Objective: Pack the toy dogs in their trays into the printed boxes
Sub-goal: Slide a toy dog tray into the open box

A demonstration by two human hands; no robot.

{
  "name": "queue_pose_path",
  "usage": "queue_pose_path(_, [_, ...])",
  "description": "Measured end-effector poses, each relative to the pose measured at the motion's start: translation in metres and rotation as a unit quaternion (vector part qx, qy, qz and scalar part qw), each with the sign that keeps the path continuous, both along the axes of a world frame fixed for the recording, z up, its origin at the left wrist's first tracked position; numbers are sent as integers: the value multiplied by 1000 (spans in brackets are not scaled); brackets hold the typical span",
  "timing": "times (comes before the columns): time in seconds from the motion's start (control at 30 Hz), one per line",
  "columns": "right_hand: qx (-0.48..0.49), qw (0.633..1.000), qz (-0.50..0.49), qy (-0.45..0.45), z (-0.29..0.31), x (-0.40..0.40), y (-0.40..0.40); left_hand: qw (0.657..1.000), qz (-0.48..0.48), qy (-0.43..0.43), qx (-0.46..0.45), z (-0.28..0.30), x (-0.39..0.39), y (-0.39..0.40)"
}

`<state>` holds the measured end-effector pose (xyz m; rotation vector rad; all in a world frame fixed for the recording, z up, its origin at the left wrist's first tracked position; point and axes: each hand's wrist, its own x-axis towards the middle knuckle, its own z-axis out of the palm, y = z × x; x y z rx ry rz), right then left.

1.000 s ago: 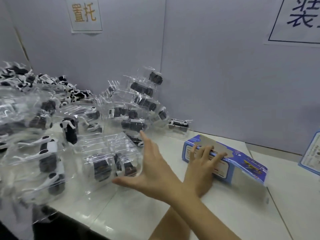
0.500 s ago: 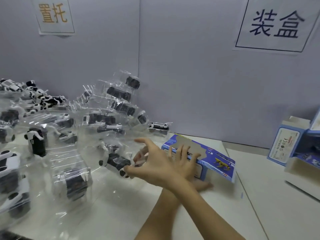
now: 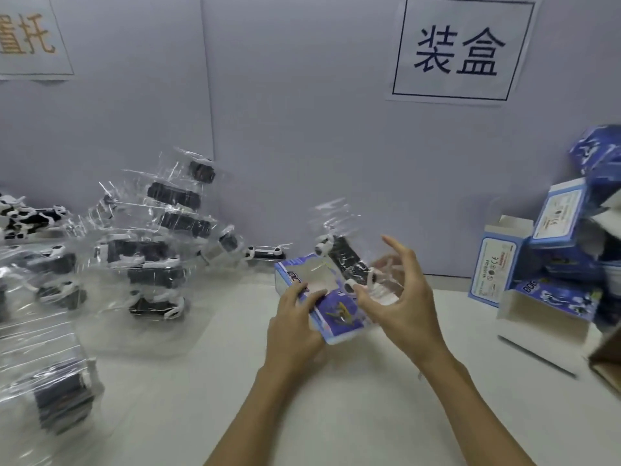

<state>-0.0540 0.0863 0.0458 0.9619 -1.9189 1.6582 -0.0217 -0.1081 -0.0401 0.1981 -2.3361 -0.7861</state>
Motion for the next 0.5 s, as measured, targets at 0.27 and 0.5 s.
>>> queue_pose_path(0.27, [-219, 973, -50, -54, -15, -17, 33, 956, -8, 74, 283, 14, -19, 8])
queue_pose_path(0.5, [-85, 996, 3, -40, -27, -13, 42, 904, 4, 86, 418, 24, -31, 8])
